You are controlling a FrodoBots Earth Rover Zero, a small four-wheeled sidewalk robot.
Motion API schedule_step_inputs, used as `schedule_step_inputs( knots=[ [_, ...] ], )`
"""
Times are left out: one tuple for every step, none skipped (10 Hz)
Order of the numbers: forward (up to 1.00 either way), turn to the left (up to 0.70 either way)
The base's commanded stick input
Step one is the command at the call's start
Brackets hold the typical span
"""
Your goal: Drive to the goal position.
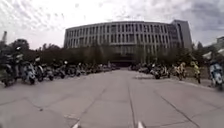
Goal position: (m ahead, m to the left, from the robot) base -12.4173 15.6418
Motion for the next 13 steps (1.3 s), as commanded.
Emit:
schedule_step_inputs(
  knots=[
    [0.70, 0.00],
    [0.70, 0.00],
    [0.70, 0.00],
    [0.70, 0.00],
    [0.70, 0.00],
    [0.53, 0.00],
    [0.07, 0.00],
    [0.00, 0.00],
    [0.00, 0.00],
    [0.00, 0.00],
    [0.00, 0.00],
    [0.00, 0.00],
    [0.00, 0.00]
  ],
)
